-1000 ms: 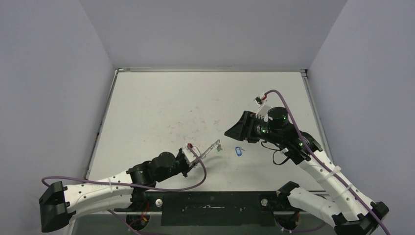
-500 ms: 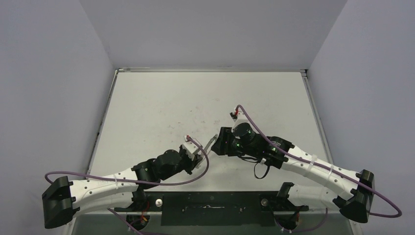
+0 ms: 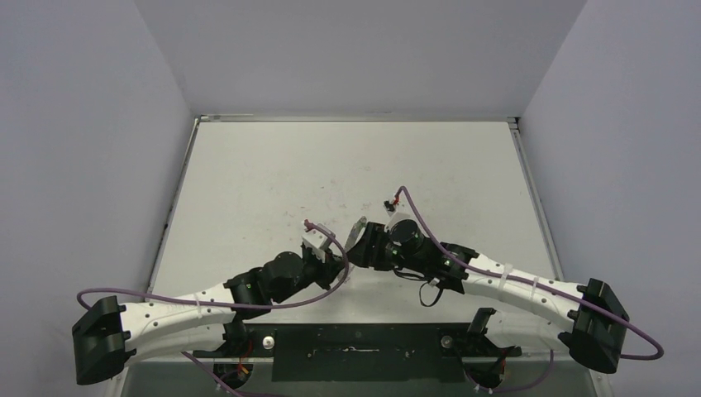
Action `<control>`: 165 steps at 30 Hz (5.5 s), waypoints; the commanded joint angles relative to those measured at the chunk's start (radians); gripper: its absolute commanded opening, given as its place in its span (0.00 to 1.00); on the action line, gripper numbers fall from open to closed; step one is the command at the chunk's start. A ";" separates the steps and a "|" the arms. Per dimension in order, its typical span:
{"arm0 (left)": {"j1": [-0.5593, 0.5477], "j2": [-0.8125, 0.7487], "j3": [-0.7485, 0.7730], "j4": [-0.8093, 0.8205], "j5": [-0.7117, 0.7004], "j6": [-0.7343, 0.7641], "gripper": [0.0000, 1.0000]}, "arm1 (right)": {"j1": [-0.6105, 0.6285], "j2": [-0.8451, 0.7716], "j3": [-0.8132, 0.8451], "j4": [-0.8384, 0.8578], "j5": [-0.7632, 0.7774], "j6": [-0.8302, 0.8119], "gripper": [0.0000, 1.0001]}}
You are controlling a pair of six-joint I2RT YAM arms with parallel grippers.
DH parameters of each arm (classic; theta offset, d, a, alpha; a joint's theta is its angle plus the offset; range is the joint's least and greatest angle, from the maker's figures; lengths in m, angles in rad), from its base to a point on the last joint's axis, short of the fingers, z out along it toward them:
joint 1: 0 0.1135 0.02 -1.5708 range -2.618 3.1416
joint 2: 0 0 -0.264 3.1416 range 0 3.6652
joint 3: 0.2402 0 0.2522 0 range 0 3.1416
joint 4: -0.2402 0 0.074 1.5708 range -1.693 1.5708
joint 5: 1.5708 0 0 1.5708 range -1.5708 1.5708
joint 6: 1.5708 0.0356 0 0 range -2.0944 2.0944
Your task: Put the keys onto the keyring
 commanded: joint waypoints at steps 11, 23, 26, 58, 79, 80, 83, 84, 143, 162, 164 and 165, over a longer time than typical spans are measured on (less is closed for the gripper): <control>0.002 -0.048 0.026 0.166 -0.003 -0.099 0.00 | -0.055 -0.053 -0.168 0.530 -0.082 0.167 0.35; 0.005 -0.055 0.019 0.181 0.009 -0.098 0.00 | -0.086 -0.098 -0.205 0.588 -0.078 0.184 0.18; 0.008 -0.051 0.019 0.184 0.016 -0.094 0.00 | -0.086 -0.085 -0.200 0.591 -0.085 0.182 0.13; -0.009 -0.034 0.151 -0.199 0.046 0.468 0.00 | -0.074 -0.064 -0.182 0.504 -0.085 0.130 0.63; -0.113 -0.075 0.105 -0.286 -0.045 0.817 0.00 | -0.074 -0.059 -0.178 0.433 -0.073 0.124 0.00; -0.113 -0.075 0.107 -0.293 -0.045 0.805 0.00 | -0.075 -0.070 -0.180 0.426 -0.070 0.111 0.00; -0.113 -0.086 0.131 -0.323 -0.037 0.725 0.23 | -0.076 -0.097 -0.184 0.410 -0.064 0.070 0.00; -0.113 -0.099 0.142 -0.331 -0.027 0.693 0.33 | -0.076 -0.102 -0.184 0.405 -0.063 0.054 0.00; -0.102 0.052 0.049 0.150 0.073 0.599 0.00 | -0.076 -0.069 -0.109 0.265 -0.035 0.119 0.00; -0.102 -0.049 -0.018 0.237 0.135 0.355 0.00 | -0.076 -0.056 -0.107 0.296 -0.047 0.118 0.00; -0.101 -0.039 -0.024 0.264 0.127 0.328 0.00 | -0.075 -0.059 -0.111 0.305 -0.051 0.119 0.00; -0.101 -0.033 -0.025 0.276 0.122 0.317 0.00 | -0.075 -0.060 -0.113 0.309 -0.054 0.119 0.00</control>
